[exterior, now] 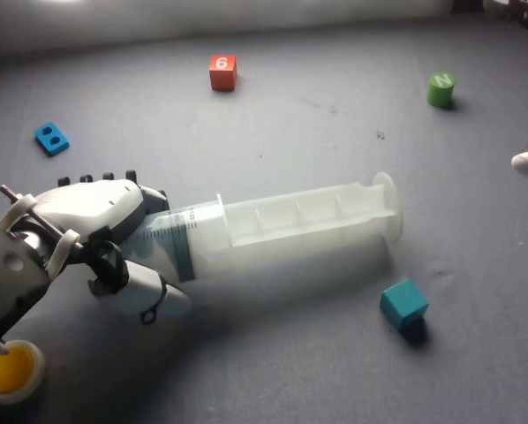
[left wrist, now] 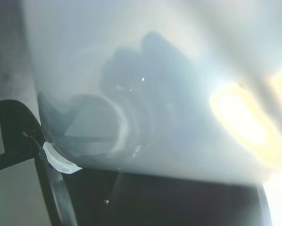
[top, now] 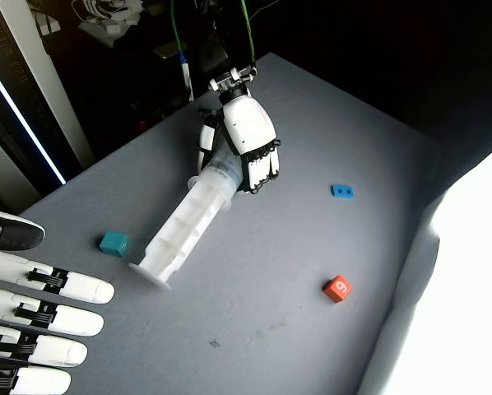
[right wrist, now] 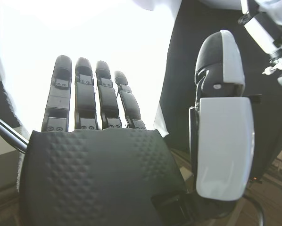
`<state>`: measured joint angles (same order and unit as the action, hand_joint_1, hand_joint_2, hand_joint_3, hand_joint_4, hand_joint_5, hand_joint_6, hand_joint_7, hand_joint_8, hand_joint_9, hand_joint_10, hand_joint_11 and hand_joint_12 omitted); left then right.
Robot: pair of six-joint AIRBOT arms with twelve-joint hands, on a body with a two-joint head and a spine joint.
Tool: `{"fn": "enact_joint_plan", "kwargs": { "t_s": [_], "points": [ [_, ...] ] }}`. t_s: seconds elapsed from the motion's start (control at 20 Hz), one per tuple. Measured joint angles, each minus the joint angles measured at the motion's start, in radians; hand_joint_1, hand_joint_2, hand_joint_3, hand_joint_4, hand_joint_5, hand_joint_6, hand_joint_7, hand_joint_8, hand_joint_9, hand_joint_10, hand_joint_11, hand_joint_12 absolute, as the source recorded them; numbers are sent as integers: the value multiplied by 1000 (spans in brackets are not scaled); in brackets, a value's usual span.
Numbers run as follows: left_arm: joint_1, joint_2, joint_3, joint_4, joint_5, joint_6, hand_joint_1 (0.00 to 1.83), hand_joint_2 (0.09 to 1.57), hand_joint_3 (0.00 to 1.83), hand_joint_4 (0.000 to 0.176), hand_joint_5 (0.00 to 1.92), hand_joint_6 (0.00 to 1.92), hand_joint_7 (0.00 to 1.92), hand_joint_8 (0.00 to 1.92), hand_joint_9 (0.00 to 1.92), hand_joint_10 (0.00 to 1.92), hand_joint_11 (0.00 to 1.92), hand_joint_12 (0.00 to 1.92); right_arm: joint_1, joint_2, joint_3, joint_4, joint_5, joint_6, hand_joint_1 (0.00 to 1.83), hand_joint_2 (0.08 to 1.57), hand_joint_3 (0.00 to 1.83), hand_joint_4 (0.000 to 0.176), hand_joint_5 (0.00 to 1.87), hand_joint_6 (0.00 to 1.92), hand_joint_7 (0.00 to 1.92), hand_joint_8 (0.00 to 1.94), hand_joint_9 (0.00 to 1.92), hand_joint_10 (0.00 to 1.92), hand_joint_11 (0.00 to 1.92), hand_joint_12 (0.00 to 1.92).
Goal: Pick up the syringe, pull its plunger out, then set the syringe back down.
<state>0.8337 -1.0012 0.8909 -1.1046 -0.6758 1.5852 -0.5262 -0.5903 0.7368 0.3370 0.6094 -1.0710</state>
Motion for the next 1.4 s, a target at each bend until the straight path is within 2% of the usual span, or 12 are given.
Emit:
{"fn": "enact_joint_plan", "kwargs": {
  "t_s": [0.3,0.4,0.45,0.5,0.6,0.7,0.75,0.85,0.9,1.1,1.2,1.4],
  "points": [
    [10,0,-1,6,-29,-13,1163,1282,0,0,637,1322,745,1599,591,1469,376,1639,0,0,0,0,0,-3,811,982,0,0,71,10,143,9,140,9,0,353],
    [13,-5,-2,2,-36,-14,1153,1299,3,0,593,1364,721,1630,503,1468,274,1699,0,0,0,0,1,-4,794,984,1,0,82,5,156,5,151,6,0,379],
    [13,-5,-7,-2,-36,-15,898,1115,0,0,274,815,370,908,270,1008,54,1309,0,0,0,0,0,-4,814,972,0,0,92,6,164,5,158,6,0,403],
    [13,-6,-7,-1,-35,-15,799,1051,0,0,206,494,315,521,213,754,10,1074,0,0,0,1,0,-4,816,973,0,0,79,1,155,1,152,2,0,393],
    [13,-9,-9,-1,-30,-19,771,989,0,0,248,181,350,216,175,649,0,888,0,0,0,0,0,-4,797,979,2,0,69,0,148,0,148,0,0,389],
    [12,-9,-8,9,-45,-19,541,866,0,0,180,83,293,195,19,907,0,898,0,0,0,0,0,-4,842,976,0,0,73,3,133,0,132,0,0,348],
    [11,-9,-8,5,-45,-20,505,860,0,0,162,74,240,281,3,940,0,854,0,0,0,1,0,-4,836,986,2,0,64,0,122,0,124,0,0,331],
    [8,-9,-8,6,-43,-20,495,854,0,0,161,115,86,651,0,962,0,746,0,0,0,0,0,-4,826,992,4,0,46,0,110,0,115,0,0,313],
    [7,-9,-8,7,-44,-20,492,868,4,0,158,132,47,700,0,906,0,663,0,0,0,0,1,-4,852,980,0,0,54,2,121,3,124,3,0,330],
    [-8,-9,-11,5,-42,-11,551,894,3,0,174,177,93,622,0,884,0,652,0,0,0,1,0,-4,854,975,0,0,40,0,105,0,115,0,0,334],
    [-43,-9,-10,6,-37,16,646,879,0,0,161,187,82,611,0,807,0,474,0,0,0,0,1,-4,870,963,0,0,59,6,122,6,127,5,0,364],
    [-135,-8,5,18,35,77,598,923,0,0,126,169,129,474,1,752,0,448,0,0,0,0,1,-4,885,971,0,0,82,6,141,4,136,7,0,363]
  ]
}}
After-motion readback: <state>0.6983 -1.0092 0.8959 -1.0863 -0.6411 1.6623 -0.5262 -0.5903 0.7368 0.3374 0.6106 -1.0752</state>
